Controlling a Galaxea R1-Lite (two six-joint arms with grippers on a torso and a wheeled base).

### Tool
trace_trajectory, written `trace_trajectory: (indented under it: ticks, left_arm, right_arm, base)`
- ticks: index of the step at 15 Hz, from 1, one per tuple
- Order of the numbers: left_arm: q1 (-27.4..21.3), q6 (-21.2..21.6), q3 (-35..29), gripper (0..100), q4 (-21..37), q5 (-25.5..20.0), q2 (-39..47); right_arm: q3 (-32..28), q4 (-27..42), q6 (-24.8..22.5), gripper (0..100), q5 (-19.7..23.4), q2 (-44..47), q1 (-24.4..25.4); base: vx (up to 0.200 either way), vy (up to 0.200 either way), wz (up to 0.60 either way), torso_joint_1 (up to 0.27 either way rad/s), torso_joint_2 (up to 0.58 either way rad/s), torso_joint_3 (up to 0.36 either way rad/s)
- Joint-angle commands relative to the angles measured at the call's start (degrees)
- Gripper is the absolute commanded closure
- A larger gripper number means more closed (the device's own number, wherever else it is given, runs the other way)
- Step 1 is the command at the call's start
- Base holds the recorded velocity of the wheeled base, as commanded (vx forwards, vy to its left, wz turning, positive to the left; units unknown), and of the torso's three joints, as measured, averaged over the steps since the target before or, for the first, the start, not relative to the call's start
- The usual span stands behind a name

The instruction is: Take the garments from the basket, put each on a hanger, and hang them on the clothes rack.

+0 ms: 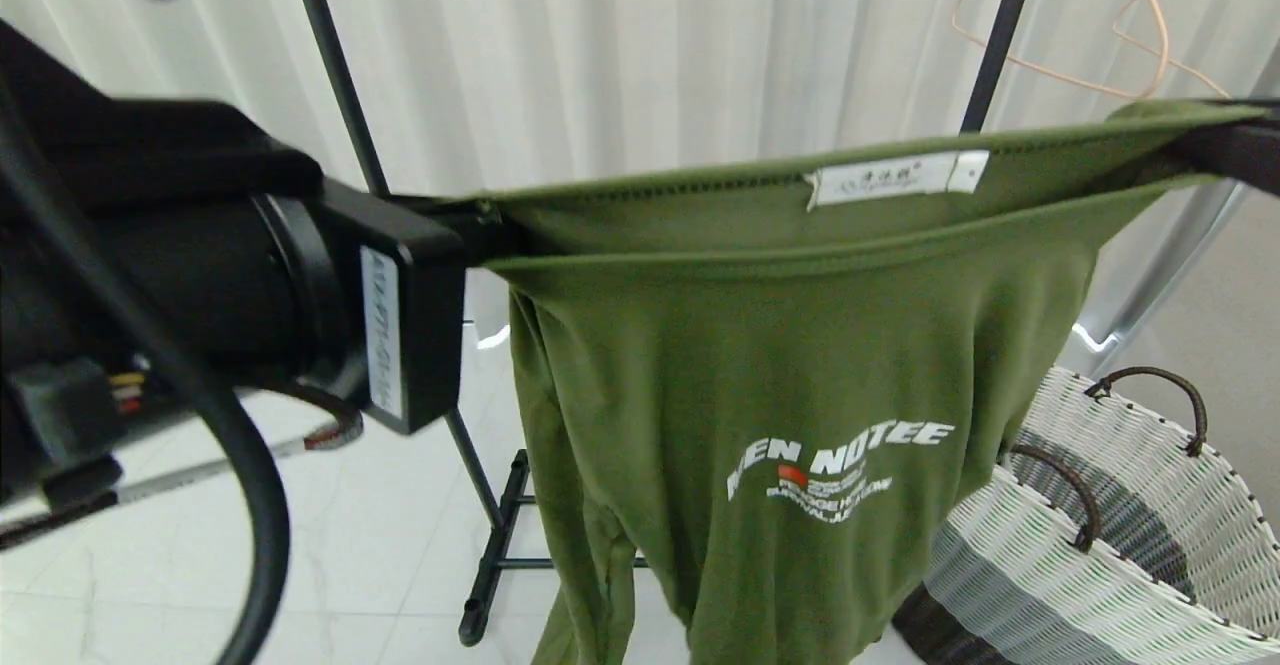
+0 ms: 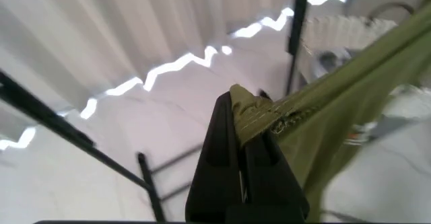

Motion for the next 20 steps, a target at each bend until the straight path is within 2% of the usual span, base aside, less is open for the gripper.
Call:
trace_trajectory:
  ticks: [1,3,8,11,15,18,20]
  left_arm:
    - [2.17,1.23,-4.74,100,-0.03,0.33,-0.29]
    - [2.17,1.23,-8.08,100,-0.03,0.42,-0.64]
    - [1.38,2.55,-9.13,100,-0.38,0.25,-1.69]
    - [2.44,3.07,-11.86,100,-0.56,0.07,-1.25]
    - [4.81,2.99,-13.61,100,-0.56,-2.57,-0.55]
    - [8.33,2.90,-14.14,100,-1.00,-5.12,1.65]
    - [8.41,2.99,-13.96,100,-3.11,-5.12,3.32]
  right_arm:
    - [-6.07,0.51,-0.06,100,-0.28,3.20,2.63]
    - [-11.34,3.32,-0.85,100,-1.51,4.78,4.48]
    - [-13.45,10.62,-0.94,100,-4.24,2.41,5.71]
    - [-17.23,20.02,-0.50,100,-4.41,-1.02,5.71]
    - [-17.93,27.05,1.00,100,-3.18,-4.54,5.80]
    - [-16.79,35.05,1.00,100,2.27,-8.49,6.59]
    - [-14.42,35.23,0.82,100,3.06,-9.55,8.35]
  base:
    - [0.000,0.000,0.00,0.000,0.00,0.000]
    - [0.000,0.000,0.00,0.000,0.00,0.000]
    - [0.000,0.000,0.00,0.000,0.00,0.000]
    - [0.000,0.000,0.00,0.000,0.00,0.000]
    - [0.000,0.000,0.00,0.000,0.00,0.000]
    - [0.000,0.000,0.00,0.000,0.00,0.000]
    - [0.000,0.000,0.00,0.000,0.00,0.000]
